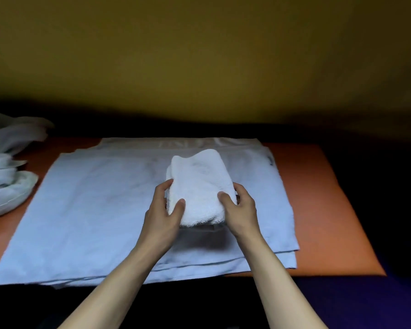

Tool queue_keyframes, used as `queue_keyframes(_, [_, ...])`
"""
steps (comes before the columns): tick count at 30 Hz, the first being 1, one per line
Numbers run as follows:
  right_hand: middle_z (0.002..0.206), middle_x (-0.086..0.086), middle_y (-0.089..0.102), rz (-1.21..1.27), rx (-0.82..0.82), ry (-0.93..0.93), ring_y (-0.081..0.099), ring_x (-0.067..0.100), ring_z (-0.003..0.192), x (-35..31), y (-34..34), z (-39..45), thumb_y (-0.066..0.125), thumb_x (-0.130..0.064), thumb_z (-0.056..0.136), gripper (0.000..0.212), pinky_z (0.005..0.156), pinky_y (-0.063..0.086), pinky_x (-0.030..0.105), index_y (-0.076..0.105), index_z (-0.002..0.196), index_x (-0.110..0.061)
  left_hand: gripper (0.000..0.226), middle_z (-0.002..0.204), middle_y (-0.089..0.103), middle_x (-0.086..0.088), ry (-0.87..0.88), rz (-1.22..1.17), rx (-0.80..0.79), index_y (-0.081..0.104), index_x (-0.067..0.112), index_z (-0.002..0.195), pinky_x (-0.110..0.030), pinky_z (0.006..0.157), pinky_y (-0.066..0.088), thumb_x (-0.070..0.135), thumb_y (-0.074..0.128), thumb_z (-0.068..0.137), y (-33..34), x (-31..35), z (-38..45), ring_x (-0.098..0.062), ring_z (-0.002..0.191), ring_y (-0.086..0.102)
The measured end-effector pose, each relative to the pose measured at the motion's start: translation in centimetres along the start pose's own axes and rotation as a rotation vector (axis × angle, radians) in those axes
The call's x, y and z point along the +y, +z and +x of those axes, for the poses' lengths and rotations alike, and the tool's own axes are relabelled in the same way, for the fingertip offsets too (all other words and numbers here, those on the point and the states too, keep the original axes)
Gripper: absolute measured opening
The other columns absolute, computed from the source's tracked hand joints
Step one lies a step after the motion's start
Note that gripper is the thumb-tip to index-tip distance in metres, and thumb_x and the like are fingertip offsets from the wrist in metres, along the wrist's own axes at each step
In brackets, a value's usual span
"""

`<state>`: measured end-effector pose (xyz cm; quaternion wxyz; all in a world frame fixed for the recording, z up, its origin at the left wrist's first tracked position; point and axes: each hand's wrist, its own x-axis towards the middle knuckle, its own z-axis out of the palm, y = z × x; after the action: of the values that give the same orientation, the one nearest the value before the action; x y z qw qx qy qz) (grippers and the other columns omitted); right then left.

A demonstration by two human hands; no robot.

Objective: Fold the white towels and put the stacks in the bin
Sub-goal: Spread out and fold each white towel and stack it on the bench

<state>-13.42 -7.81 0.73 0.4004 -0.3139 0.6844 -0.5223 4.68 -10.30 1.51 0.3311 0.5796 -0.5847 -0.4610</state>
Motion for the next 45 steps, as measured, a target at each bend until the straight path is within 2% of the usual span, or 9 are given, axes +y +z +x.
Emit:
queue_keyframes(6, [0.089,-0.013,0.073,0.021,0.151,-0.054,0.067,-0.003,0.078,1.0,-9.7,2.6,0.065,-0.011,0.093,0.023,0.067,0.049,0.010,0.067,0.102,-0.032,0.045,0.110,0.065,0.020,0.092,0.013,-0.137,0.037,0.049,0.136,-0.032,0.081,0.048,0.031,0.056,0.099,9.7,3.0,0.6,-0.013,0.100,0.064])
queue_keyframes(11, [0.098,-0.013,0.074,-0.008,0.240,-0.095,0.068,-0.005,0.084,1.8,-16.6,6.2,0.065,-0.007,0.092,0.025,0.072,0.050,0.011,0.068,0.106,-0.028,0.054,0.127,0.055,0.017,0.165,0.077,-0.276,0.029,0.041,0.148,-0.006,0.077,0.040,0.027,0.052,0.101,16.9,5.5,2.2,-0.007,0.108,0.058])
queue_keyframes(17, [0.101,-0.007,0.072,-0.112,0.352,-0.147,0.069,0.013,0.095,2.2,-22.5,12.5,0.067,-0.012,0.091,0.025,0.081,0.053,0.025,0.066,0.111,-0.026,0.062,0.140,0.055,0.005,0.241,0.146,-0.400,0.025,0.034,0.152,-0.021,0.091,0.038,0.029,0.056,0.099,24.2,7.9,6.8,-0.017,0.123,0.055])
queue_keyframes(22, [0.115,0.002,0.069,-0.297,0.461,-0.177,0.066,0.025,0.108,2.6,-25.8,17.7,0.064,-0.025,0.093,0.038,0.088,0.050,0.030,0.060,0.131,-0.021,0.073,0.147,0.049,-0.004,0.305,0.178,-0.387,0.019,0.030,0.156,-0.029,0.098,0.040,0.028,0.061,0.096,29.7,9.3,10.7,-0.026,0.130,0.051])
queue_keyframes(24, [0.132,0.011,0.059,-0.553,0.459,-0.127,0.057,0.033,0.120,3.5,-26.8,19.4,0.061,-0.039,0.094,0.056,0.097,0.048,0.038,0.045,0.147,-0.026,0.076,0.150,0.040,-0.008,0.371,0.359,-0.395,0.017,0.037,0.158,-0.040,0.107,0.042,0.033,0.061,0.095,31.3,8.6,12.0,-0.030,0.131,0.047])
queue_keyframes(26, [0.140,0.016,0.047,-0.769,0.439,-0.088,0.047,0.040,0.126,4.7,-26.8,20.2,0.054,-0.046,0.096,0.064,0.102,0.043,0.047,0.032,0.154,-0.029,0.060,0.154,0.035,-0.011,0.467,0.680,-0.380,0.029,0.038,0.156,-0.045,0.113,0.036,0.041,0.051,0.100,32.1,7.5,12.5,-0.035,0.135,0.041])
queue_keyframes(31, [0.146,0.010,0.044,-0.890,0.553,-0.177,0.045,0.036,0.126,8.1,-24.7,19.1,0.043,-0.048,0.101,0.052,0.102,0.037,0.050,0.043,0.150,-0.030,0.052,0.154,0.041,-0.003,0.592,0.804,-0.298,0.032,0.032,0.155,-0.043,0.113,0.025,0.044,0.035,0.104,32.7,5.5,11.7,-0.031,0.142,0.032])
queue_keyframes(37, [0.151,0.010,0.041,-0.809,0.361,-0.234,0.043,0.034,0.134,8.2,-25.4,20.1,0.049,-0.044,0.100,0.054,0.113,0.035,0.045,0.043,0.151,-0.028,0.056,0.152,0.046,-0.005,0.597,0.836,-0.242,0.032,0.026,0.156,-0.043,0.118,0.023,0.046,0.035,0.105,32.0,4.8,10.3,-0.033,0.145,0.032])
queue_keyframes(45, [0.150,0.009,0.041,-0.903,0.436,-0.132,0.041,0.036,0.132,7.6,-24.5,19.3,0.045,-0.051,0.099,0.057,0.109,0.031,0.050,0.038,0.153,-0.033,0.062,0.166,0.022,-0.011,0.626,0.848,-0.296,0.020,0.030,0.160,-0.042,0.123,0.015,0.045,0.038,0.103,30.0,4.4,9.4,-0.035,0.151,0.020])
